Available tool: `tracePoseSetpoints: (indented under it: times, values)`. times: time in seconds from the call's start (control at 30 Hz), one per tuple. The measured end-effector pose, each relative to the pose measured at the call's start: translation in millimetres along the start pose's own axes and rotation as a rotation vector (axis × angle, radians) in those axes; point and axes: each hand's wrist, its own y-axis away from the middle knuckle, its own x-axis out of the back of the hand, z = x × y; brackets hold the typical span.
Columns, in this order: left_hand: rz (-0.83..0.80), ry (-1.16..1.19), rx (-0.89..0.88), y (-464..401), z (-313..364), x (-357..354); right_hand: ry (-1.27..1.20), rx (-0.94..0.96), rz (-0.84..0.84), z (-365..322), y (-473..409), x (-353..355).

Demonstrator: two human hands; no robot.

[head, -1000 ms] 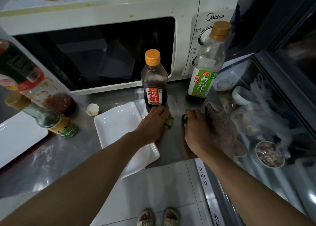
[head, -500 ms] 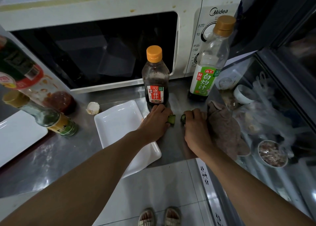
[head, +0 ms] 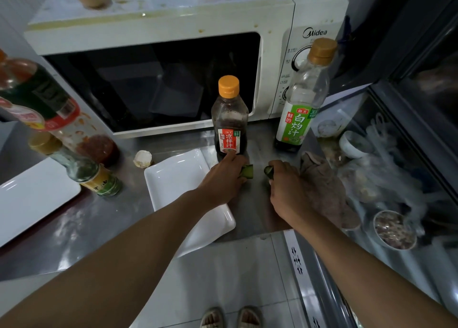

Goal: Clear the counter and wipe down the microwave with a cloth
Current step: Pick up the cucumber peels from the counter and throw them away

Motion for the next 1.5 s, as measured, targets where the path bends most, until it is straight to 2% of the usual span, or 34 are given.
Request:
tracePoseSetpoints:
  times: [0.2, 0.47, 0.63, 0.97, 1.23, 1.5]
  values:
    - [0.068, 0.038, 0.021, 15, 9, 26, -0.11, 0.067, 0.016, -14, 6, 25]
    - [0.159, 0.066, 0.056, 41, 30, 77, -0.087, 0.125, 0.047, -42, 18, 67]
    - [0.203, -0.012, 0.081, 58, 41, 108, -0.126, 0.172, 0.12, -67, 24, 97]
    - [0.298, -0.073, 0.092, 95, 62, 156, -0.11, 0.262, 0.127, -105, 47, 149]
    - [0.308, -0.059, 0.008, 112, 71, 167, -0.109, 0.226, 0.186, -115, 76, 162]
    - [0.2, -0.056, -0.218, 130, 70, 177, -0.092, 0.063, 0.311, -130, 127, 156]
